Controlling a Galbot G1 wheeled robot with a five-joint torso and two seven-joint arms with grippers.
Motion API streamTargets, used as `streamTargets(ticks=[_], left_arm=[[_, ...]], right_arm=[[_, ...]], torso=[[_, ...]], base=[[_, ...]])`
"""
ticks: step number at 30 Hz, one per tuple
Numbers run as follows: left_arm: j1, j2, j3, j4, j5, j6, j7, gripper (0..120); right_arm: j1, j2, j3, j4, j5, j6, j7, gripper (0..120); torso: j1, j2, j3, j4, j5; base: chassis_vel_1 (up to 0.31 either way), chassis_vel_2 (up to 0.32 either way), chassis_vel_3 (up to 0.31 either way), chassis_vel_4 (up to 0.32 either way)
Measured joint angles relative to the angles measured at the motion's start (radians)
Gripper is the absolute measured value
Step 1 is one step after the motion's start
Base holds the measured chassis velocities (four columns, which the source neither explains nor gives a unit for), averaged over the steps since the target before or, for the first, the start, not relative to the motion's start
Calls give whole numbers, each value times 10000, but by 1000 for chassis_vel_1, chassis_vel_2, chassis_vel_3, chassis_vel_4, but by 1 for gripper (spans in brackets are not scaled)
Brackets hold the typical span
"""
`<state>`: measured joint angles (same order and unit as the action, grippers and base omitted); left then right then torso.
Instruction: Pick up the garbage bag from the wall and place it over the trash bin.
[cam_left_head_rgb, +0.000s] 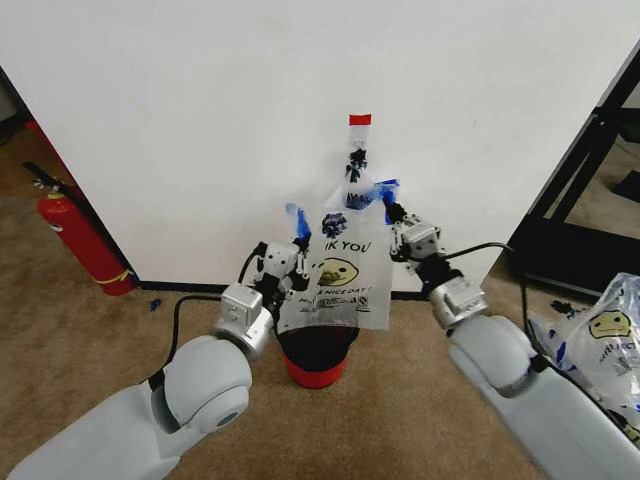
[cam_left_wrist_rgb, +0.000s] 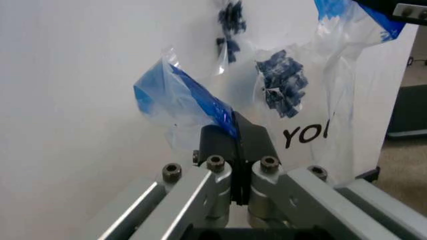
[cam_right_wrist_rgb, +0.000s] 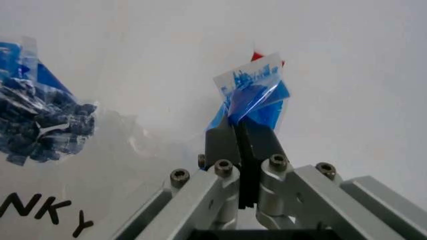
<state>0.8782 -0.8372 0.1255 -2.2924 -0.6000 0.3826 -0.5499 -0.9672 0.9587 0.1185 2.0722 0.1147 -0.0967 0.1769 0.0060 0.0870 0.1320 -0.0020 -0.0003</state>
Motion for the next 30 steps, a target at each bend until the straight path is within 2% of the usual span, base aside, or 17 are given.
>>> streamTargets(ticks=[4,8,16,20,24,30], left_arm=[[931,-292,-151,250,558,-265,105,0],[1384,-434,-197,388,937,-414,182,0],[2877,-543,-736,768,1670,-932,298,0],[3080,-610,-806,988,1851,-1148,309,0],[3485,-817,-929,1462,2188,-1534,312,0],[3791,-954,-1135,1730,2386,-1788,301,0]], right_arm=[[-471,106,-52,-232,18,131,162,0],[-621,279,-171,-337,131,130,332,0],[-789,1169,-689,-796,258,193,596,0],[-739,1448,-856,-1048,245,406,600,0],[-872,2144,-1134,-1750,23,960,597,0],[-1122,2568,-1465,-2379,-301,947,924,0]], torso=[[0,0,-1,-5,0],[0,0,0,-4,0],[0,0,-1,-2,1],[0,0,-1,-2,1],[0,0,-1,-2,0],[0,0,-1,-4,1]], base=[[0,0,0,0],[0,0,0,0],[0,0,0,0],[0,0,0,0],[0,0,0,0],[0,0,0,0]])
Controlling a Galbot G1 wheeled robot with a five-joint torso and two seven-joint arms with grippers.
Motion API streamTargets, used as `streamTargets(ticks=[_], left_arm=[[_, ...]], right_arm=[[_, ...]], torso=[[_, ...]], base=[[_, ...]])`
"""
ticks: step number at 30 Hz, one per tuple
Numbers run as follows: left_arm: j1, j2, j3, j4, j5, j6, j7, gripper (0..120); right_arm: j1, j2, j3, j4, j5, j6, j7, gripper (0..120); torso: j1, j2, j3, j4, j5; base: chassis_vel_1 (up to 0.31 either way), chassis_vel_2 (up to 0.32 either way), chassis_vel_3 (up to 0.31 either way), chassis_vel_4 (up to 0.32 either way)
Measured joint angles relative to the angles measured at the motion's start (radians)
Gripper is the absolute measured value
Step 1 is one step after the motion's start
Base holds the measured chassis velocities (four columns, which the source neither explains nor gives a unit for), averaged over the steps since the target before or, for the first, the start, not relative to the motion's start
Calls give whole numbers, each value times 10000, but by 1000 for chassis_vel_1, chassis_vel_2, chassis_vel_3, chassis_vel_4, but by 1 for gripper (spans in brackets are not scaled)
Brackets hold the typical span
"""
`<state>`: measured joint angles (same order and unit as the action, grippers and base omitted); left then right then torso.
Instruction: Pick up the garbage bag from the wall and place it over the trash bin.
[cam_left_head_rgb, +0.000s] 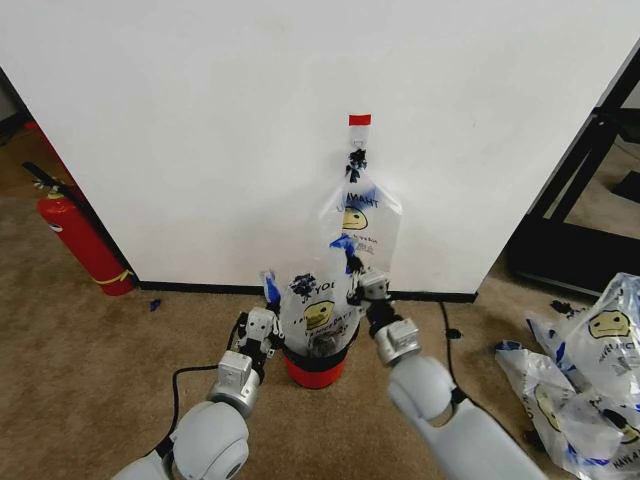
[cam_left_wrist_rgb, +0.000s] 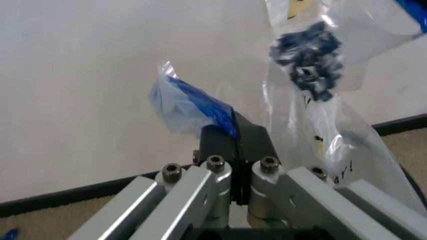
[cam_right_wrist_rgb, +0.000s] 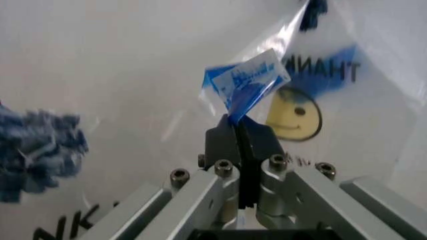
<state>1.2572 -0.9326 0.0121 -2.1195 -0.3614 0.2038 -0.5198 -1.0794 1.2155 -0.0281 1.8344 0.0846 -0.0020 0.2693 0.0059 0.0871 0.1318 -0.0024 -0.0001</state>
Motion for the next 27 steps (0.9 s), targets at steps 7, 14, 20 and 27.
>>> streamTargets(ticks=[7,14,20,27], left_arm=[[363,-150,-15,121,563,-212,-17,0],[760,131,128,60,974,-263,-2,0],[469,394,445,216,824,-201,36,0],[-1469,653,1599,1110,-587,113,82,0]], right_arm=[[-84,-135,-348,37,211,-925,692,0],[-134,-615,-598,836,1173,-2076,1285,0],[256,-1362,-749,1285,2398,-2820,1180,0],[1222,-2574,-1030,669,4915,-2714,-190,0]], torso=[[0,0,0,-1,0],[0,0,0,3,1],[0,0,0,3,1],[1,-1,2,-1,1]], base=[[0,0,0,0],[0,0,0,0],[0,0,0,0],[0,0,0,0]])
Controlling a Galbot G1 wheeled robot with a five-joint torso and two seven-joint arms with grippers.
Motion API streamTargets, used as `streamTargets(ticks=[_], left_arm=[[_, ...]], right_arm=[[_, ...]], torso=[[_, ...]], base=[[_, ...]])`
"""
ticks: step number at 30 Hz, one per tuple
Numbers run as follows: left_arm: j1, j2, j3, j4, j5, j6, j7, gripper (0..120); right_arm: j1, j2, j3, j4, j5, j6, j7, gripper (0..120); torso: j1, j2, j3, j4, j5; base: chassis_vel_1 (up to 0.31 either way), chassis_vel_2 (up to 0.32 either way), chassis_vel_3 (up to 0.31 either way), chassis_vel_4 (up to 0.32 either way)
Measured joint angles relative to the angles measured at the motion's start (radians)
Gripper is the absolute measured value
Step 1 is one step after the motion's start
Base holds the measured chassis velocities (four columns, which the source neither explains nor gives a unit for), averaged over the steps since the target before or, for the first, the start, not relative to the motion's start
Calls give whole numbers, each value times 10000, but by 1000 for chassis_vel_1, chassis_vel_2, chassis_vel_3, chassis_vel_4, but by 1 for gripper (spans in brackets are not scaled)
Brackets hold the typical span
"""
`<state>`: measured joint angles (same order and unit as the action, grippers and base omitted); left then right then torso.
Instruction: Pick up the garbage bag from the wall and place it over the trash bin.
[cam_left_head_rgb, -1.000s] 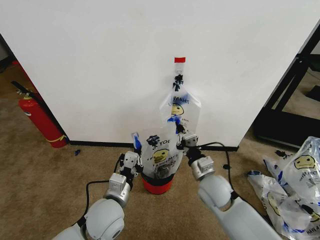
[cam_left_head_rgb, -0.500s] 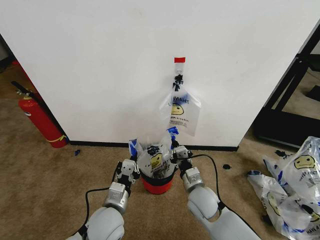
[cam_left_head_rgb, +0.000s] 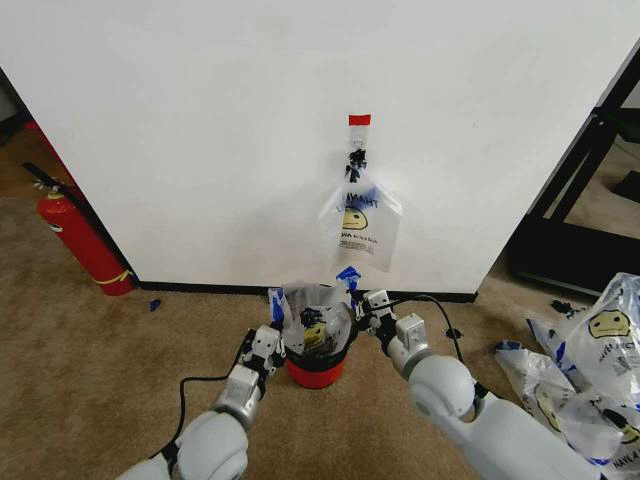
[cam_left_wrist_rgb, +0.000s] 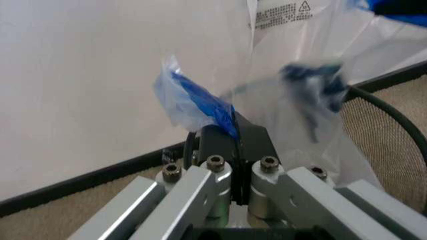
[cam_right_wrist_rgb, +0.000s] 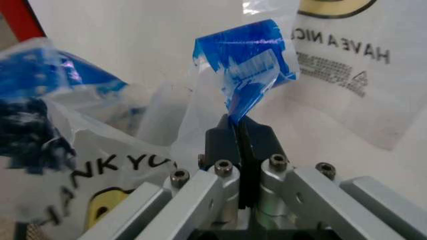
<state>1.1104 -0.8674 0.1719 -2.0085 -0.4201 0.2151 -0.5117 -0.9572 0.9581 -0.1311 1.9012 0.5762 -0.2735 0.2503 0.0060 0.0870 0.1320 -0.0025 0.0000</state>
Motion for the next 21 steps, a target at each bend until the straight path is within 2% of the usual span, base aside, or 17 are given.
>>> streamTargets(ticks=[4,11,21], left_arm=[[-252,13,87,47,-155,48,-59,0],[799,310,-180,-442,102,44,-240,0],[1274,241,189,-395,406,152,-452,0]], right_arm=[[53,99,-42,45,72,-40,42,0],[-446,-993,99,878,401,-881,597,0],[-582,-1402,168,1409,1463,-2098,1713,0]], torso=[[0,0,0,0,2],[0,0,-1,2,2],[0,0,-2,3,2]], base=[[0,0,0,0],[0,0,0,0],[0,0,0,0]])
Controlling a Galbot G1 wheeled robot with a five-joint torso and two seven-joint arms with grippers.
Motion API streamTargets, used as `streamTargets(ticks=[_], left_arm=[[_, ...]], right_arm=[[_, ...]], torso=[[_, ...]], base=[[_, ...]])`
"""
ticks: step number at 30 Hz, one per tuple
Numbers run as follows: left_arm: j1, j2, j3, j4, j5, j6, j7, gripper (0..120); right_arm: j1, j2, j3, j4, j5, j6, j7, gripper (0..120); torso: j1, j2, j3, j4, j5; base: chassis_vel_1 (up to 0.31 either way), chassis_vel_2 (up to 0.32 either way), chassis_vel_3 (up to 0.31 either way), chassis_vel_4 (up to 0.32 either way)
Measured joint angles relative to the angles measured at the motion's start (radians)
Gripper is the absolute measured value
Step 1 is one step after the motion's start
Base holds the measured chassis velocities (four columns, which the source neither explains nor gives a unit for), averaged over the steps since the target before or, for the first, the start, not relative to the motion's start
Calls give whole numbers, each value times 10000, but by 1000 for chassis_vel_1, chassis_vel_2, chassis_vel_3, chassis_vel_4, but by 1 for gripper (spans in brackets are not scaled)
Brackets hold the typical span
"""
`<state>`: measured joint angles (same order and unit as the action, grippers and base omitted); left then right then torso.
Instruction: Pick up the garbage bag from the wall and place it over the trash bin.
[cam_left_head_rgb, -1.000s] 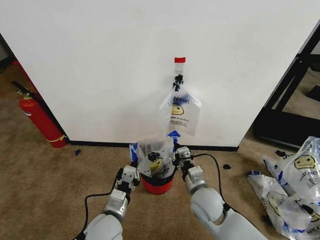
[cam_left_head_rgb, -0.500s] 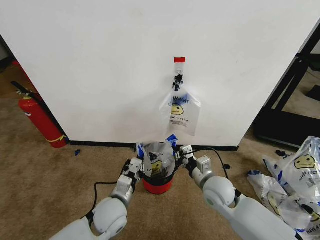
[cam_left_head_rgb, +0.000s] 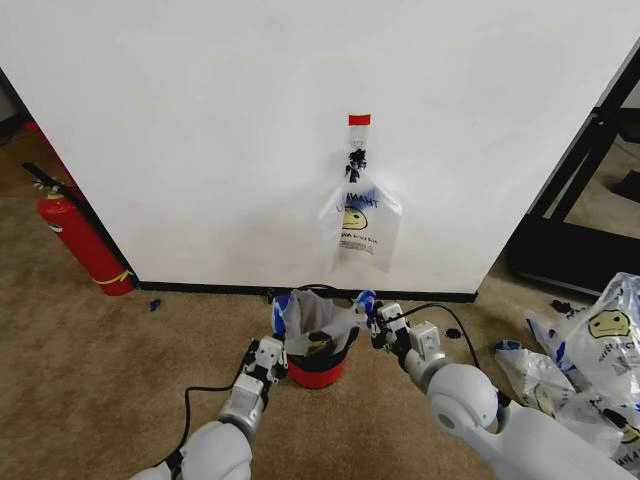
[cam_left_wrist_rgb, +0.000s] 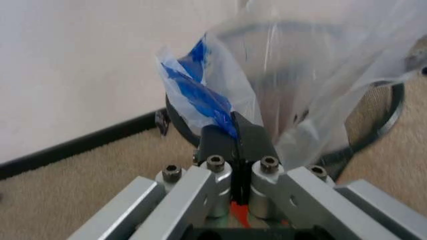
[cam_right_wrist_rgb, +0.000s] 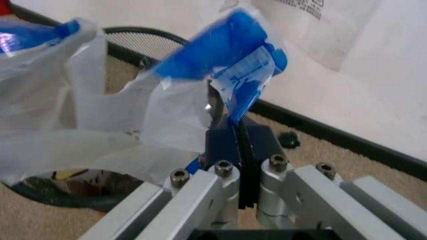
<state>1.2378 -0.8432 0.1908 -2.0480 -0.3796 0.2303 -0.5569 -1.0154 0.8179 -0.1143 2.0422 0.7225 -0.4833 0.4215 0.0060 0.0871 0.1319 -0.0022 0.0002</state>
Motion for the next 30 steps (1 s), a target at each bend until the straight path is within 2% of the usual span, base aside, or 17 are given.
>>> streamTargets(ticks=[9,16,22,30], left_arm=[[808,64,-64,-373,430,141,-140,0],[1260,-128,-9,-363,972,-11,-330,0],[1250,-285,433,68,1477,-128,-374,0],[760,-547,918,729,1536,-137,-374,0]], right_arm=[[-135,-377,151,569,672,-1022,593,0],[-250,-282,98,677,929,-1563,1027,0],[-250,-2,-79,508,814,-1854,1335,0],[-89,304,-271,136,534,-2089,1560,0]], torso=[[-1,0,-1,0,-1],[-1,0,-1,0,-1],[-1,0,0,0,-1],[-1,0,0,0,-2]], base=[[0,0,0,0],[0,0,0,0],[0,0,0,0],[0,0,0,0]])
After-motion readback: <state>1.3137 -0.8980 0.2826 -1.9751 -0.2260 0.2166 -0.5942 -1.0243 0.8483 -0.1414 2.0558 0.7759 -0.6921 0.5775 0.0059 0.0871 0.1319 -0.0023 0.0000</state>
